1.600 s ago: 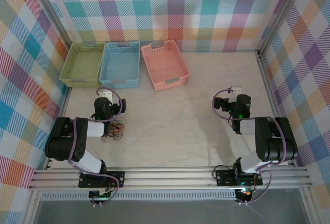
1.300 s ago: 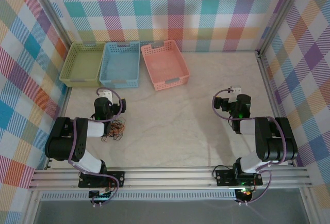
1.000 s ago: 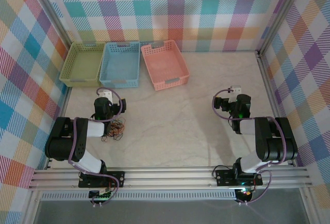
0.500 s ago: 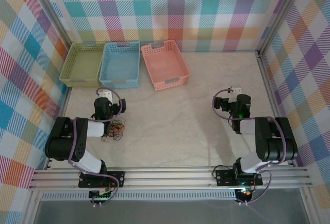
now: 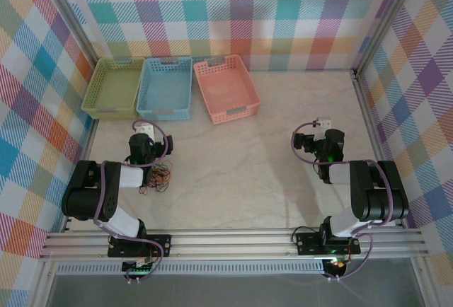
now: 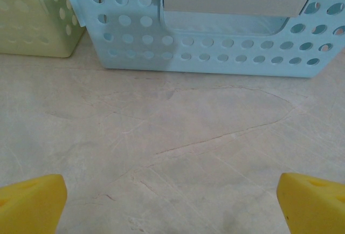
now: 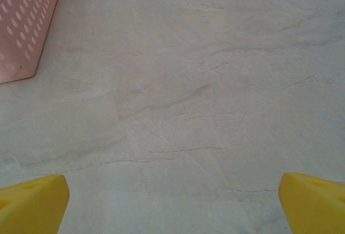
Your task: Untangle the cables
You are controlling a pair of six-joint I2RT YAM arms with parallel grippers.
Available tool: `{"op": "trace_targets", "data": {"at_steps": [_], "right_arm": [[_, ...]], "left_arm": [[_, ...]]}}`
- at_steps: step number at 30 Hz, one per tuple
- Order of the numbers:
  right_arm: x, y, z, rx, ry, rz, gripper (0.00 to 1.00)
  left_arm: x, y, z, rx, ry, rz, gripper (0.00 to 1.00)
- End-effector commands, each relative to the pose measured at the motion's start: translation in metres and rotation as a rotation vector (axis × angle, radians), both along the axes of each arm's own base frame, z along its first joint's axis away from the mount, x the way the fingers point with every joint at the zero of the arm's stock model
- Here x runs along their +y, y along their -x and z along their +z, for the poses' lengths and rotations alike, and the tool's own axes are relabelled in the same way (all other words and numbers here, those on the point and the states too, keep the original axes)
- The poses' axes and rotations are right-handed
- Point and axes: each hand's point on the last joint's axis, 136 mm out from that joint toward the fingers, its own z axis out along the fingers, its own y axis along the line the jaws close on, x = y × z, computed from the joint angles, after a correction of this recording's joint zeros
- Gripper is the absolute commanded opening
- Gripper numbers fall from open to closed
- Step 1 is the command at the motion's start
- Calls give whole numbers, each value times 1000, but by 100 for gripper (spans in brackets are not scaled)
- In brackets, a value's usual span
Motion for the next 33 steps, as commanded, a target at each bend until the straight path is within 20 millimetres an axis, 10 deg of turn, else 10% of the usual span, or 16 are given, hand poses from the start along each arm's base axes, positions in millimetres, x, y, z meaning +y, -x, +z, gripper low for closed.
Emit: {"op": "trace_targets", "data": {"at_steps": [1,9,15,22,33], "right_arm": [[3,-8,11,-42,-21,11,100],[2,-8,11,-41,-21,10,100],[-25,2,85,-49,-85,-208,100],[14,54,157,-48,-414,-81,99],[67,80,127,92,-510,78,91]], "left_arm": [[-5,-11,15,-55,12,1,100],[4,-9,22,-71,-6,59,100],[16,8,100,-102,8,180,100],[14,3,189,-68,339,252,100],[47,-103,149,341,301,271,95]]}}
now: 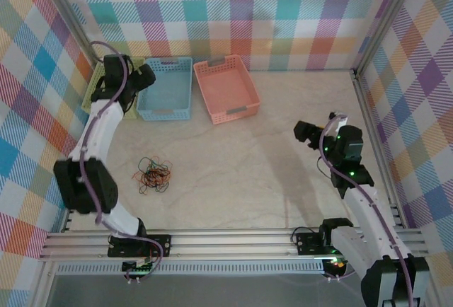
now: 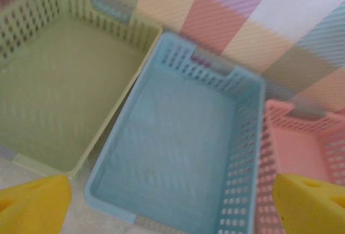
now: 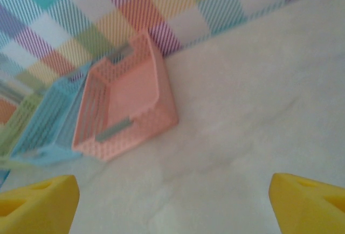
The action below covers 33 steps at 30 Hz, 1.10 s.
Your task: Untangle the cables
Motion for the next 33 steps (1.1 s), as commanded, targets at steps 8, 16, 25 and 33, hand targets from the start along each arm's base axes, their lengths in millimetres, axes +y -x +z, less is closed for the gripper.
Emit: {"op": "trace_targets", "data": {"at_steps": [8,16,25,33], "right_arm": [[29,9,-17,31,-25,91,90],[36,6,-23,42,-11,109,90],[37,4,-27,49,4,110,91],[38,7,-26,48,12,114,90]], "left_arm": [[65,-42,-101,417,42,-24,87],[62,-67,-125,419,91,-71,82],[30,-79,-133,434,34,-160,80],[13,-77,-155,517,-13,-182,71]]}}
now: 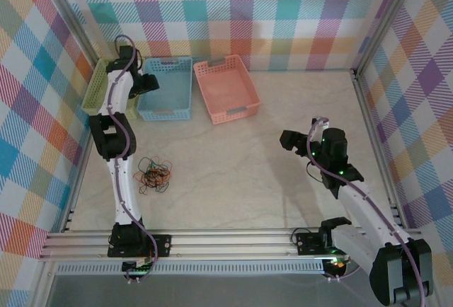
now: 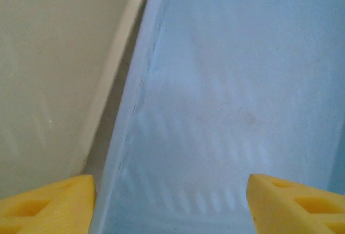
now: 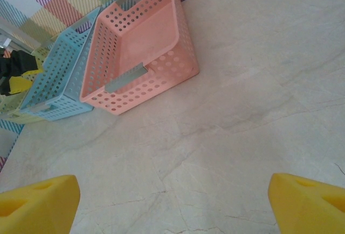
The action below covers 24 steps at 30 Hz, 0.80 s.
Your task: Untangle the cables
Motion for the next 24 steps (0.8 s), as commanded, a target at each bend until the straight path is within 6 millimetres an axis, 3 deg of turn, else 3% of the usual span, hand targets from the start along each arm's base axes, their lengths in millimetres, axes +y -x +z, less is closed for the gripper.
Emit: {"op": "trace_targets", "data": {"at_steps": [1,8,11,16,19,21,24], "right_arm": [[1,1,7,-34,12,9,90],[3,2,6,-27,15,16,91],[3,2,4,-20,17,17,91],[4,1,4,-18,24,22,91],[4,1,3,-15,29,21,91],[4,1,3,-16,30,19,91],[4,1,3,-15,33,18,91]], "left_arm": [[-3,10,-15,75,-17,-11,70],[1,14,-13,89,-33,8,68],[3,10,5,43,-40,17,69],[5,1,51,-76,-93,41,71],[30,2,71,-116,-207,158,75],[42,3,73,-120,-237,204,78],[40,0,65,-102,-198,180,83]]}}
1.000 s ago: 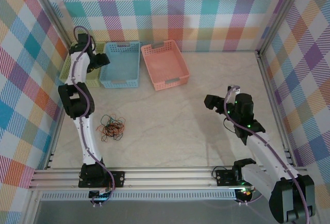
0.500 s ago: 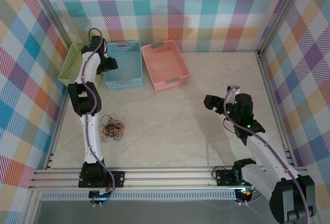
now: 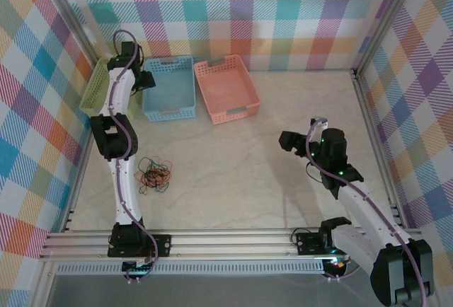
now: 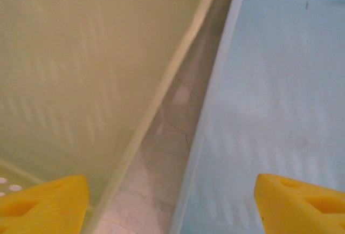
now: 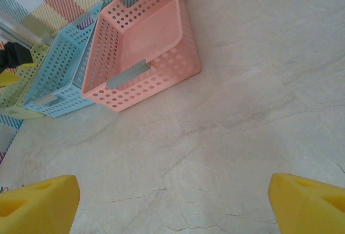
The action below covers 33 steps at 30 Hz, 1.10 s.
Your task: Untangle the cables
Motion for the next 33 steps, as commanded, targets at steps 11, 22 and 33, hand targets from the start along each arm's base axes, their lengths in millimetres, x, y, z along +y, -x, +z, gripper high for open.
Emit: {"op": "trace_targets", "data": {"at_steps": [11,22,33], "right_arm": [[2,-2,0,-2,23,6,90],[3,-2,-1,3,28,8,91],[3,-2,-1,3,30,7,91]], "left_arm": [[2,-3,-19,39,102,10,92],[2,2,-31,71,172,14,86],[-23,5,-51,126,223,-37,69]]}}
